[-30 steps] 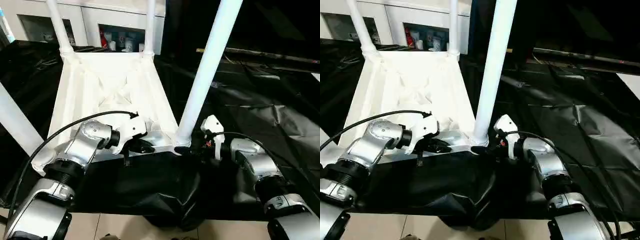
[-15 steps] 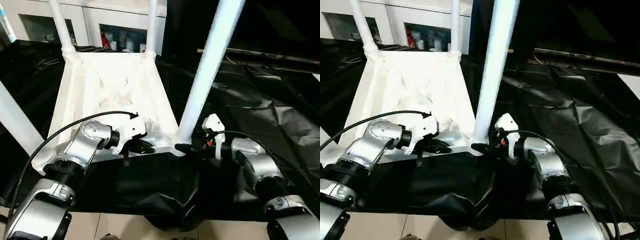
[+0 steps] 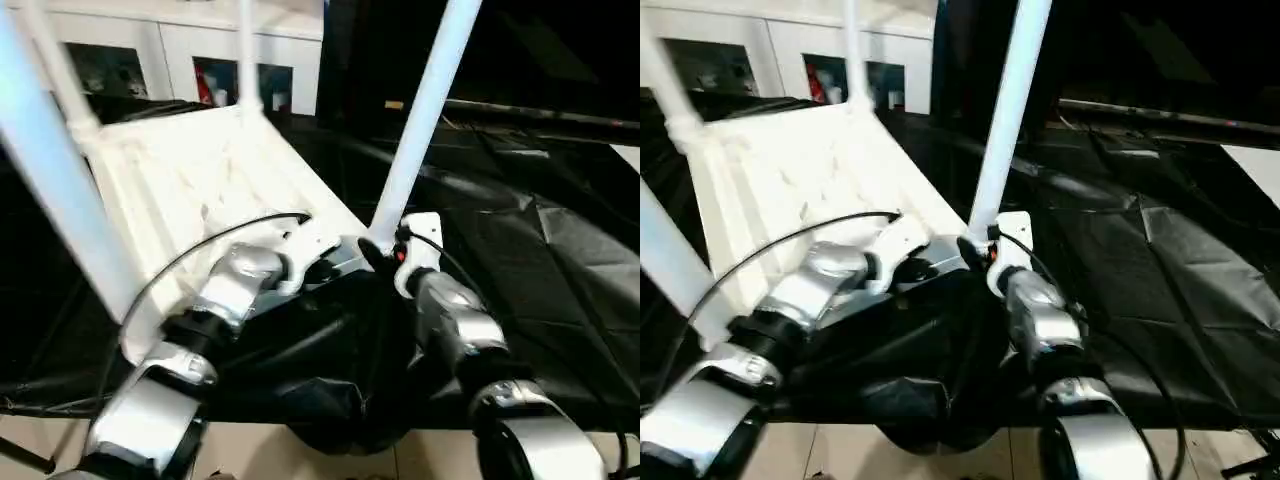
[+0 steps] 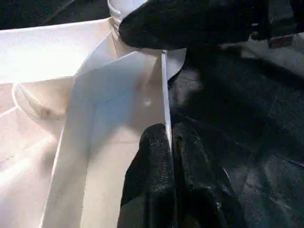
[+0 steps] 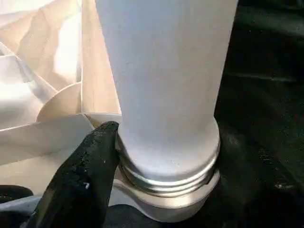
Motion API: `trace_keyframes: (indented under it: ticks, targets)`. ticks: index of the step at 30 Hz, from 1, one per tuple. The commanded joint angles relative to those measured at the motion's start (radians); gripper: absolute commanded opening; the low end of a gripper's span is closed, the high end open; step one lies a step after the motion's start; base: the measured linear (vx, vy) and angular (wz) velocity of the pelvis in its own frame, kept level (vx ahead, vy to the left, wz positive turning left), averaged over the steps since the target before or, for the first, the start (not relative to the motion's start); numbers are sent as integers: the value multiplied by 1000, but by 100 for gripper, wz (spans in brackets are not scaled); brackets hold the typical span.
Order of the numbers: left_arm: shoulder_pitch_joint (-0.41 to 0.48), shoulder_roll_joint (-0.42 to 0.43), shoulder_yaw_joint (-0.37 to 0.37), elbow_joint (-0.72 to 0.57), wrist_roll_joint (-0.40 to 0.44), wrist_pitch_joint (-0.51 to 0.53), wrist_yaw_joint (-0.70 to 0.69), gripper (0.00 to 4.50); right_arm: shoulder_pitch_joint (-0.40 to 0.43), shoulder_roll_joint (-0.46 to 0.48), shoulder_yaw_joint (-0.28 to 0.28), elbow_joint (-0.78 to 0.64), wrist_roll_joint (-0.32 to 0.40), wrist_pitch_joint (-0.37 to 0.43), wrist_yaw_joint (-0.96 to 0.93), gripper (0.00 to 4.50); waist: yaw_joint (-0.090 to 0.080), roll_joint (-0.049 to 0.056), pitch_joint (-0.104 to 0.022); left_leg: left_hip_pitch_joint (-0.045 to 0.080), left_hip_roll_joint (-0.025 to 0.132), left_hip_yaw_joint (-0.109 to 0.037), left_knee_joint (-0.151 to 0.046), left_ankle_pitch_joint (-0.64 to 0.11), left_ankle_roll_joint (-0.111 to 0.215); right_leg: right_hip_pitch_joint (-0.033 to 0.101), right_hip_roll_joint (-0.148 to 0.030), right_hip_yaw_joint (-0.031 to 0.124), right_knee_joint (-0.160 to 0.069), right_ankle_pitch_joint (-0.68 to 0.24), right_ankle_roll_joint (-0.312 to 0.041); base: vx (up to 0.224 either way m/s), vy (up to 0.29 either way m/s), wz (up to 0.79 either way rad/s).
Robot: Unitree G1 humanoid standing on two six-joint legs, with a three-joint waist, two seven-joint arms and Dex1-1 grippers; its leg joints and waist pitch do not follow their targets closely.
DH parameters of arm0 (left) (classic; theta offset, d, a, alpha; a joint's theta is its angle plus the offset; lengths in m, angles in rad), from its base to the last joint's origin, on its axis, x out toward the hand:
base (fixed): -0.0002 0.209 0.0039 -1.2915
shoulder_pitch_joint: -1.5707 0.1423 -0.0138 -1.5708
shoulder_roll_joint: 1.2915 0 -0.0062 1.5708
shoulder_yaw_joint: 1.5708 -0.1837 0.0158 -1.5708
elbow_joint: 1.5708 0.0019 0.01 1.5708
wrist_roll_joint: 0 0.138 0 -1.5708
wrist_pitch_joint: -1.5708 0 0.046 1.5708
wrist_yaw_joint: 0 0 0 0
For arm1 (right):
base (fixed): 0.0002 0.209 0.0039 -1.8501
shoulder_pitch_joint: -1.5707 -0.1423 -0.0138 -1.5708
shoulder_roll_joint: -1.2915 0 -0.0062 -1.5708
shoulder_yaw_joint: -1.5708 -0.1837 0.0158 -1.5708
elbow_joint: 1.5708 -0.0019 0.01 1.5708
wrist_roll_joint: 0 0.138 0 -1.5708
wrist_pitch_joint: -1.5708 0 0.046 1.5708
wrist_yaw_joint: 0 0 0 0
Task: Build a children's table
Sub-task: Rotate leg to tighten
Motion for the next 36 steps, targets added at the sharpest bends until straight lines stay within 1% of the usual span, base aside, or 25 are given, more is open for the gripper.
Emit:
trace_keyframes:
  ticks: [1,2,3,4,6,7,8,9,10,11,12,14,15,16,17,19,20,21,22,25,26,31,33,34,36]
  targets:
    - [15,-87,-46,42,-11,-17,5,0,-14,82,67,10,-14,5,69,331,-2,0,-43,4,24,-11,-69,-342,14,26,-54,43,-88,-474,-103,0,0,0]
    - [15,-80,-44,45,-10,-31,-3,0,-16,75,71,7,-18,-9,85,348,-1,-1,-43,1,25,-11,-70,-331,18,28,-55,43,-87,-464,-104,0,0,0]
    - [19,-69,-42,40,-11,-38,-15,0,-17,67,72,4,-17,-14,102,348,-2,0,-43,1,25,-11,-71,-328,21,29,-54,44,-85,-450,-108,0,0,0]
    - [32,-37,-43,26,-15,-64,-57,0,-20,34,87,1,-27,-32,141,355,-1,-3,-43,-1,26,-11,-71,-325,23,30,-55,44,-85,-444,-110,0,0,0]
    - [43,-10,-40,12,-20,-64,-82,0,-21,4,104,1,-35,-44,184,381,0,-3,-44,-4,27,-10,-70,-313,30,32,-56,45,-81,-419,-121,0,0,0]
    - [50,5,-38,3,-25,-69,-102,0,-16,-14,112,-10,-35,-48,220,381,0,-3,-42,-3,27,-9,-70,-309,32,31,-56,45,-80,-415,-127,0,0,0]
    - [57,22,-36,-6,-31,-79,-127,0,-11,-34,119,-22,-37,-52,265,381,0,-4,-42,-4,26,-9,-69,-310,35,34,-57,44,-80,-419,-128,0,0,0]
    - [68,45,-36,-16,-39,-113,-165,0,-2,-62,130,-46,-34,-51,331,381,1,-4,-44,-10,25,-10,-69,-302,45,40,-57,43,-81,-424,-125,0,0,0]
    - [74,61,-35,-23,-44,-137,-191,0,4,-80,137,-61,-34,-50,376,381,3,-5,-43,-12,25,-10,-69,-298,51,42,-57,43,-82,-429,-119,0,0,0]
    - [91,88,-29,-40,-66,-161,-248,0,23,-121,160,-102,-29,-48,478,381,5,-4,-44,-8,26,-8,-68,-286,58,38,-59,46,-83,-424,-119,0,0,0]
    - [96,95,-26,-46,-73,-160,-264,0,30,-134,169,-115,-28,-48,511,381,10,-4,-44,-6,28,-6,-66,-268,63,40,-58,46,-80,-408,-124,0,0,0]
    - [100,112,-23,-49,-78,-164,-290,0,44,-163,183,-139,-24,-40,577,381,10,-8,-44,-8,29,-6,-68,-245,67,41,-57,46,-75,-386,-138,0,0,0]
    - [102,125,-23,-51,-80,-167,-307,0,52,-183,192,-152,-21,-33,619,381,13,-4,-43,-3,32,-5,-68,-240,65,37,-57,47,-74,-372,-148,0,0,0]
    - [104,144,-21,-53,-83,-171,-330,0,61,-209,203,-166,-17,-26,672,381,11,-8,-43,-5,33,-5,-68,-238,64,38,-57,47,-71,-363,-153,0,0,0]
    - [105,157,-19,-55,-85,-174,-345,0,67,-226,209,-175,-14,-22,705,381,14,-5,-42,-4,32,-5,-68,-243,65,39,-55,46,-70,-357,-159,0,0,0]
    - [107,166,-17,-59,-89,-174,-359,0,70,-238,212,-178,-12,-21,730,381,12,-7,-42,-3,34,-5,-69,-250,64,37,-56,47,-69,-350,-165,0,0,0]
    - [114,186,-11,-71,-103,-176,-390,0,71,-258,211,-184,-4,-14,769,381,12,-8,-41,-1,35,-6,-70,-262,56,37,-57,47,-68,-357,-168,0,0,0]
    - [114,186,-11,-71,-103,-176,-390,0,71,-258,211,-184,-4,-14,769,381,11,-7,-40,-3,34,-7,-70,-271,53,37,-57,47,-67,-366,-169,0,0,0]
    - [123,201,-7,-82,-113,-184,-419,0,72,-269,207,-189,0,-9,789,381,10,-8,-40,-2,34,-7,-70,-281,50,36,-58,48,-69,-378,-166,0,0,0]
    - [128,203,1,-85,-118,-188,-429,0,71,-263,190,-190,18,1,795,381,8,-8,-40,-1,34,-7,-70,-284,48,35,-58,49,-70,-386,-165,0,0,0]
    - [131,203,3,-87,-121,-187,-431,0,72,-259,186,-193,27,7,800,381,8,-7,-41,2,35,-7,-69,-280,46,34,-59,49,-70,-381,-167,0,0,0]
    - [139,202,4,-91,-122,-190,-439,0,82,-251,190,-214,44,20,826,381,9,-8,-43,-2,34,-5,-68,-248,49,38,-57,50,-62,-328,-179,0,0,0]
    - [139,201,4,-88,-122,-191,-439,0,85,-249,190,-213,44,25,829,356,10,-8,-42,-1,34,-4,-68,-244,52,38,-57,50,-62,-323,-182,0,0,0]
    - [139,202,3,-88,-122,-191,-439,0,85,-249,192,-209,41,26,831,356,10,-8,-43,-1,33,-4,-67,-244,52,38,-57,50,-62,-324,-182,0,0,0]
    - [138,201,2,-87,-122,-191,-438,0,85,-249,192,-203,39,25,832,337,11,-8,-42,-1,33,-3,-67,-242,52,38,-58,50,-62,-328,-181,0,0,0]
